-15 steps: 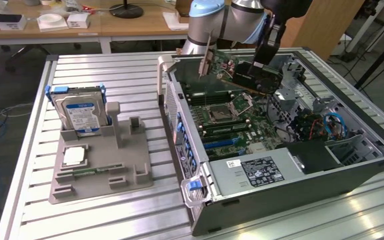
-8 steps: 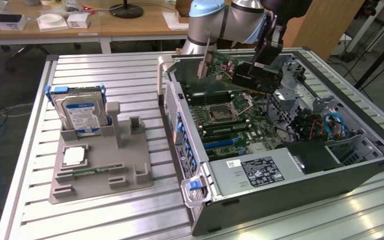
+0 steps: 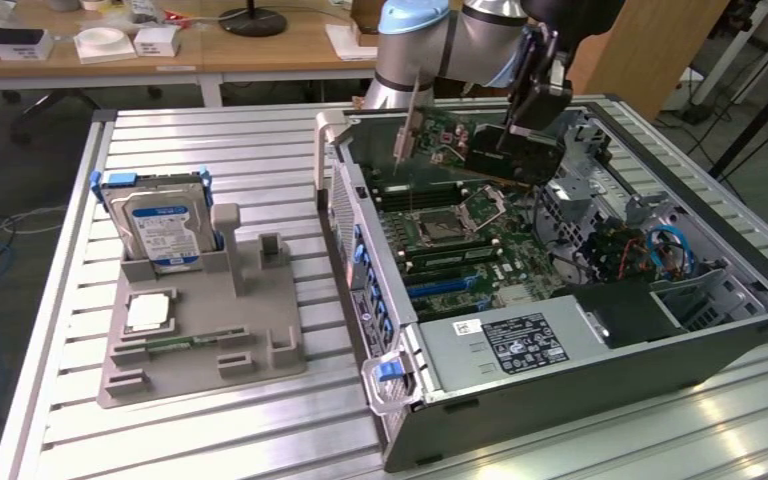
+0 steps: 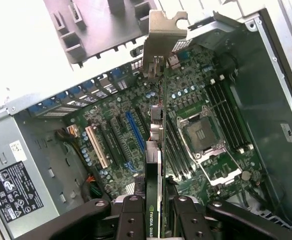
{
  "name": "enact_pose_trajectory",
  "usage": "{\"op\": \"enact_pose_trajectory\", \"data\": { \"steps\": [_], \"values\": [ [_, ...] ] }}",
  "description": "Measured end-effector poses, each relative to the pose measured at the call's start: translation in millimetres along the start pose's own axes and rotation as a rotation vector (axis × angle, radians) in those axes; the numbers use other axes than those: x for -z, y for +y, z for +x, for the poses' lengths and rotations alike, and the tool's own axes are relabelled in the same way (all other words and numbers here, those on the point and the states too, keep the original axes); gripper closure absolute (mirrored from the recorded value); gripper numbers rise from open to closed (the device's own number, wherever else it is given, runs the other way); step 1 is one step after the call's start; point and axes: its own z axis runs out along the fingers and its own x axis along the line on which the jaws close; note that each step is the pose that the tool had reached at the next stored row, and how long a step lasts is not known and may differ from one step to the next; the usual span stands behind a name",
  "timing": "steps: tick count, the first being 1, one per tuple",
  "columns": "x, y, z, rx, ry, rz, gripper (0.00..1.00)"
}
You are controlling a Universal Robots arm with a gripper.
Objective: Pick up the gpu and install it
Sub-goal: 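Insert the gpu into the slot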
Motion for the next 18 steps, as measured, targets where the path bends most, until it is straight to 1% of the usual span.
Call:
{"op": "enact_pose_trajectory", "data": {
  "steps": [18],
  "values": [
    [-0.1, 0.0, 0.0, 0.212, 0.0087, -0.0039, 0.74]
  ]
}}
